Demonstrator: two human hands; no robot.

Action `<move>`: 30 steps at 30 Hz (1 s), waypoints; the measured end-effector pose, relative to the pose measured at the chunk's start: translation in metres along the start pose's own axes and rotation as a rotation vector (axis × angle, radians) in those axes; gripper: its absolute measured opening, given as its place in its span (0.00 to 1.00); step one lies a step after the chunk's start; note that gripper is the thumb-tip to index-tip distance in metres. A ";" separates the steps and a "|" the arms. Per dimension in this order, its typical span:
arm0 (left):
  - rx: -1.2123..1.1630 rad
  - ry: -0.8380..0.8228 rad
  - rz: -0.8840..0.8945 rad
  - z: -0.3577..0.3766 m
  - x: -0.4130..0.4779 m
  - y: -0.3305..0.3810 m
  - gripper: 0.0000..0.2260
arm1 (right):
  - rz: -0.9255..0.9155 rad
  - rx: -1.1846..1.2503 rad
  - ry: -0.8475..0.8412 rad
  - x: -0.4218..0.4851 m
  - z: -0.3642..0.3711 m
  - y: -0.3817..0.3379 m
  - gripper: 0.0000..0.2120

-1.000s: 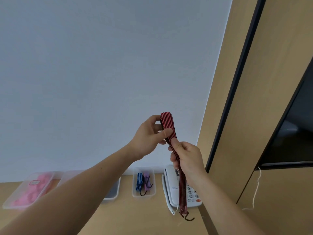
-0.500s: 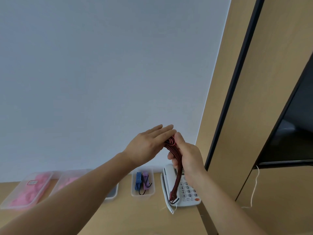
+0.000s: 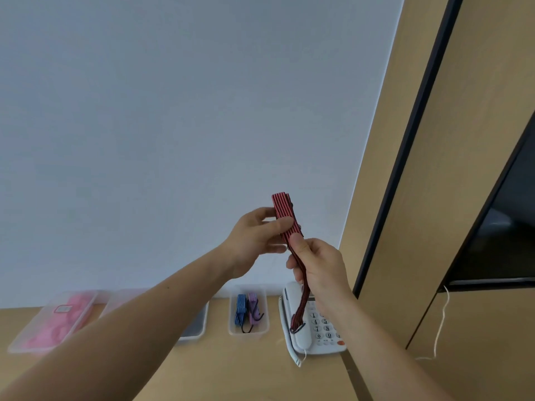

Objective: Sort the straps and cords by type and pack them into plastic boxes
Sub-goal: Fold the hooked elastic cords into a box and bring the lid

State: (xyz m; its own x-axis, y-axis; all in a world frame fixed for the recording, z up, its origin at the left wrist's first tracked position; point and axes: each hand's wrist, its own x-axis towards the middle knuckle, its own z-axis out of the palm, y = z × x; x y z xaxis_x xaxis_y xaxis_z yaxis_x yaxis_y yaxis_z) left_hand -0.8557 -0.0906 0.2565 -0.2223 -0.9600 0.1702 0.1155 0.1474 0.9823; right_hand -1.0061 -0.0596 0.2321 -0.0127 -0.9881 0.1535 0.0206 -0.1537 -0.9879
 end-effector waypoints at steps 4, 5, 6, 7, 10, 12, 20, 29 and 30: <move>0.156 0.059 0.148 0.003 0.002 0.003 0.19 | 0.027 -0.046 0.026 0.002 -0.003 0.000 0.20; 0.214 0.071 0.187 0.003 0.003 0.004 0.20 | 0.032 -0.047 0.026 0.002 -0.004 -0.001 0.20; 0.276 0.088 0.223 0.003 0.004 0.004 0.20 | 0.039 -0.037 0.026 0.002 -0.004 -0.001 0.19; 0.340 0.107 0.260 0.003 0.004 0.003 0.21 | 0.047 -0.016 0.026 0.003 -0.005 -0.001 0.19; 0.511 0.123 0.358 0.001 0.004 -0.001 0.21 | 0.076 0.056 0.027 0.004 -0.006 -0.003 0.21; 0.655 0.077 0.437 0.001 0.002 -0.007 0.21 | 0.102 0.106 0.032 0.004 -0.005 -0.004 0.25; 1.171 0.099 0.820 0.001 0.002 -0.017 0.20 | 0.131 0.130 -0.016 0.003 -0.006 0.000 0.37; 0.821 0.094 0.437 -0.003 0.009 -0.026 0.30 | 0.041 0.126 -0.018 0.004 -0.005 0.000 0.30; 0.578 0.092 0.217 0.000 0.009 -0.021 0.30 | 0.018 0.124 -0.021 0.005 -0.005 -0.001 0.29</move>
State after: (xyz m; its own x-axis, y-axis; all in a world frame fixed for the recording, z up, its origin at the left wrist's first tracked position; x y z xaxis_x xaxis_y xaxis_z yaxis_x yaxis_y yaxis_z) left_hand -0.8603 -0.1021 0.2372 -0.1654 -0.9065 0.3884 -0.3996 0.4216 0.8140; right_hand -1.0111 -0.0643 0.2335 0.0095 -0.9905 0.1374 0.1439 -0.1347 -0.9804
